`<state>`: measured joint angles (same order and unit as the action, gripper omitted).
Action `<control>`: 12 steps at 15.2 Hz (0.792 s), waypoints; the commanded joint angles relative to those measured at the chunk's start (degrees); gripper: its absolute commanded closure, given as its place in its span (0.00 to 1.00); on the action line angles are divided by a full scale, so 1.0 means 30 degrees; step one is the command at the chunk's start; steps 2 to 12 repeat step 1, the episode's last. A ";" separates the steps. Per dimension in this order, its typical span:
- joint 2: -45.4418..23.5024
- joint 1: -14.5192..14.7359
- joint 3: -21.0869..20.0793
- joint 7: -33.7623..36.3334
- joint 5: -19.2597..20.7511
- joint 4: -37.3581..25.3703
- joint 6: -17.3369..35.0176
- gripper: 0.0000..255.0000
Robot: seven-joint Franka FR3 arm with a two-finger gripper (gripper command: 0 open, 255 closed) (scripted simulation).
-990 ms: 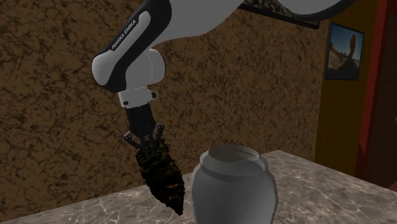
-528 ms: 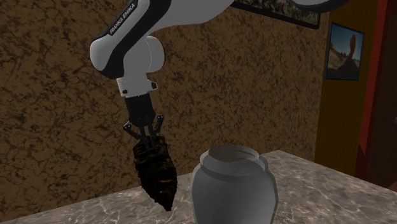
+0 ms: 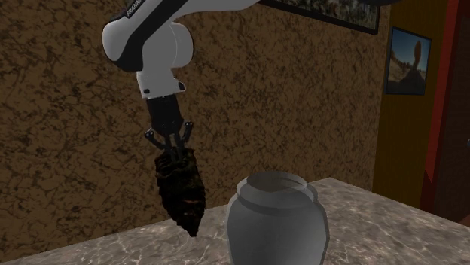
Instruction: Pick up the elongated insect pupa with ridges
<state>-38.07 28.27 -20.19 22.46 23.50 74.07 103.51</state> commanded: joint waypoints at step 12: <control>0.0057 0.0001 -0.0010 -0.0041 -0.0019 -0.0104 -0.0121 1.00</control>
